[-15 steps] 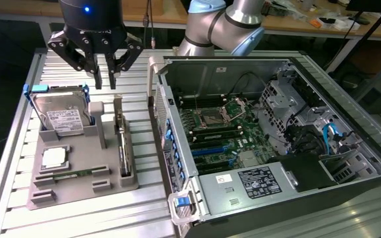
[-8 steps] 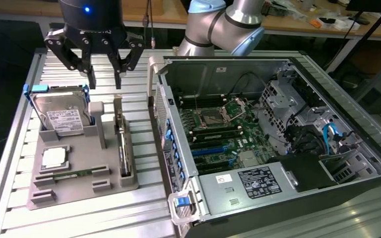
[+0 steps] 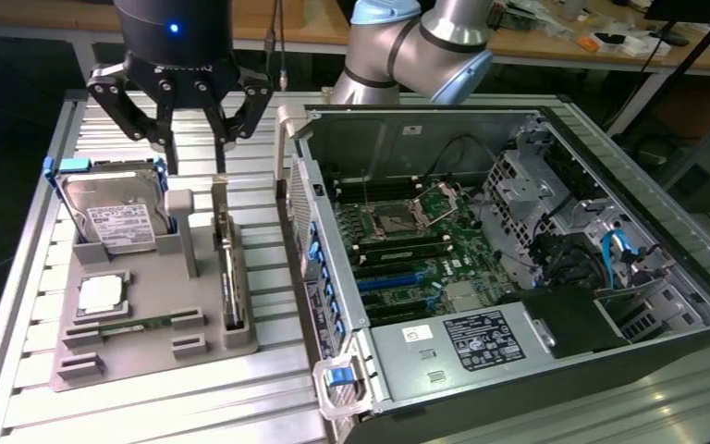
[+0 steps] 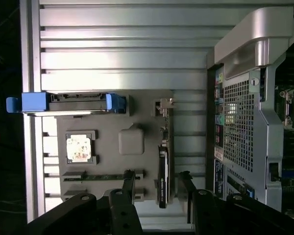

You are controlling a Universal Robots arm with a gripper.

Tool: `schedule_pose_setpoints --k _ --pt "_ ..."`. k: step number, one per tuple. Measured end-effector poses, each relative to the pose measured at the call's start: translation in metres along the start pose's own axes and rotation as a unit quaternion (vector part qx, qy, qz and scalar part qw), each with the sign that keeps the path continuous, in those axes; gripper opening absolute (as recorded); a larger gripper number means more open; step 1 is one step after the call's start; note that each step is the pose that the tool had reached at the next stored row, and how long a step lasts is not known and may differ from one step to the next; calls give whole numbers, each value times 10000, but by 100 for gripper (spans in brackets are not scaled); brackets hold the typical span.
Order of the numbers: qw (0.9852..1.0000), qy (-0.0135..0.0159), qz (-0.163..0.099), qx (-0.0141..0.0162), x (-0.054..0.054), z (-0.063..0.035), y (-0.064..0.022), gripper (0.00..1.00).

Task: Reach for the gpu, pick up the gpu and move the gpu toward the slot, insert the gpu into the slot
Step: 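Pick up the gpu and move the gpu toward the slot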

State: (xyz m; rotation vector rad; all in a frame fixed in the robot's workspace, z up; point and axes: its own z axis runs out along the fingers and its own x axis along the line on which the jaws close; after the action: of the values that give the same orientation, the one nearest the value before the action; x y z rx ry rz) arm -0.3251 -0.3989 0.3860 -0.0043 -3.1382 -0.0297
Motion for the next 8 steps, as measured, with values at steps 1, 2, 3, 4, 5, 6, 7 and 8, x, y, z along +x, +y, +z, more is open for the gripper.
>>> schedule_pose_setpoints --k 1,2,3,4,5,6,7,8 --pt "10000 25 -11 7 -23 15 0 48" --pt "10000 51 -24 14 -42 28 -1 48" --pt "10000 66 -38 20 -54 47 -1 48" --pt "10000 71 -45 24 -57 55 -1 48" --pt "10000 77 -56 28 -62 64 -1 48" --pt "9999 81 -67 29 -63 69 -1 48" --pt "9999 81 -74 29 -63 73 -1 48" --pt "9999 82 -81 30 -63 76 -1 48"
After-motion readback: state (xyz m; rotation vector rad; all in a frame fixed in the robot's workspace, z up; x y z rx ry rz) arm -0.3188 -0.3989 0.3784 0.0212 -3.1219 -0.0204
